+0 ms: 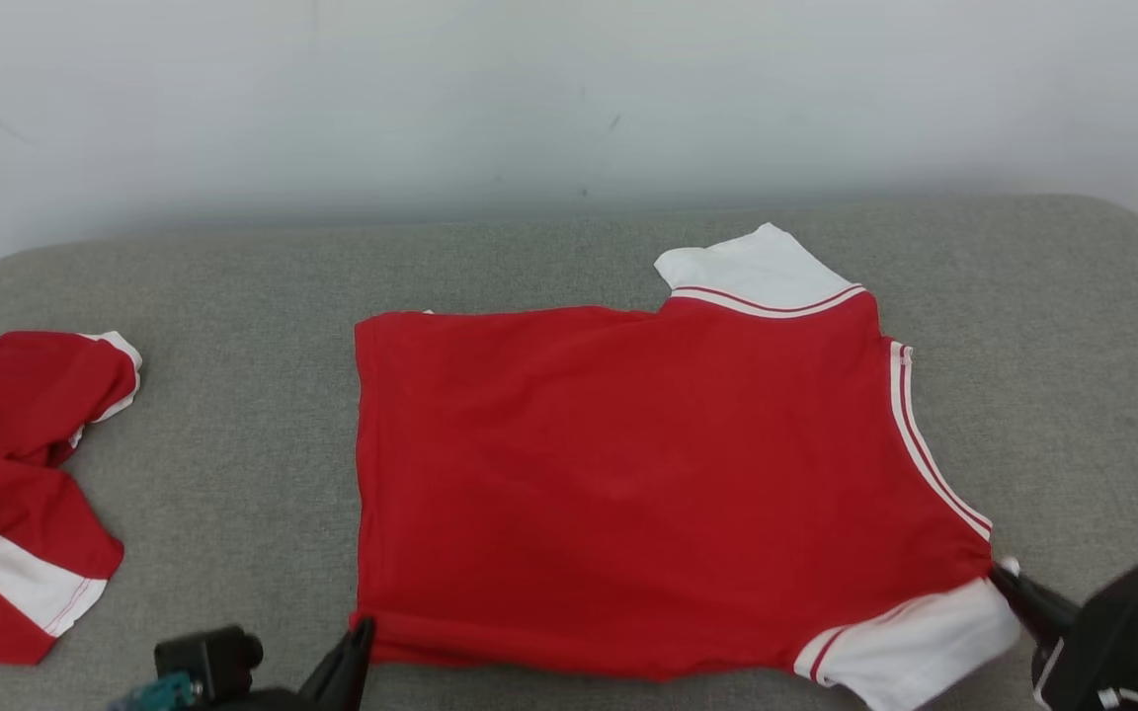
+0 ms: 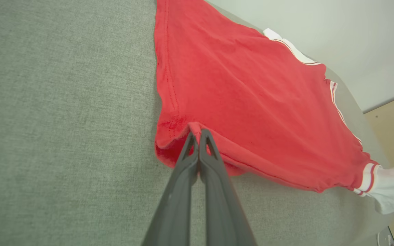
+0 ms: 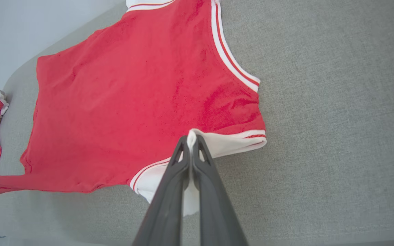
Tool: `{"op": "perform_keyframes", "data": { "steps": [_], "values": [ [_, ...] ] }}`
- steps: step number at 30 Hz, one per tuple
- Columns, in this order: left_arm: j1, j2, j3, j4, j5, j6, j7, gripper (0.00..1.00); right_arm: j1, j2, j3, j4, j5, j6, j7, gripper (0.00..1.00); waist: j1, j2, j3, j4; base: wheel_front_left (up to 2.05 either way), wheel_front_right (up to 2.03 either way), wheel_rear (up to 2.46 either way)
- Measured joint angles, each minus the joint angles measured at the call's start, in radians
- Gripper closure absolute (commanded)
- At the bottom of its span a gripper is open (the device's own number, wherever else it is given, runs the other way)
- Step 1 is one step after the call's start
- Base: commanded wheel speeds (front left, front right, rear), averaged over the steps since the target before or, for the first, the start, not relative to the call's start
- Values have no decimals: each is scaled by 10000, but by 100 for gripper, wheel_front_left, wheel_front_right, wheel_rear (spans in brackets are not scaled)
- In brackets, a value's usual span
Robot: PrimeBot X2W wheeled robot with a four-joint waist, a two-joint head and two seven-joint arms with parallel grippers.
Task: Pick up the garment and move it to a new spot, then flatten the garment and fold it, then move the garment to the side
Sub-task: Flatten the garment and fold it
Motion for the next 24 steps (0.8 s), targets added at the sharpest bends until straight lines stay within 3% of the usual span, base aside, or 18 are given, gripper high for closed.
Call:
{"op": "perform_keyframes", "data": {
  "steps": [5,13,24],
  "values": [
    [-1138,-263,56,663,27,4,267,100,-1309,-4,360,700,-167,0,-487,100,0,0,279,38,0,0,0],
    [-2526,-600,-100,1850,378,119,499,100,-3284,-92,702,2155,-700,0,-2144,100,1,1,947,74,0,0,0],
    [-3233,-974,-151,2711,612,-4,169,100,-4737,-424,1066,3939,-805,0,-4322,100,1,1,1666,260,0,0,0]
  ]
}}
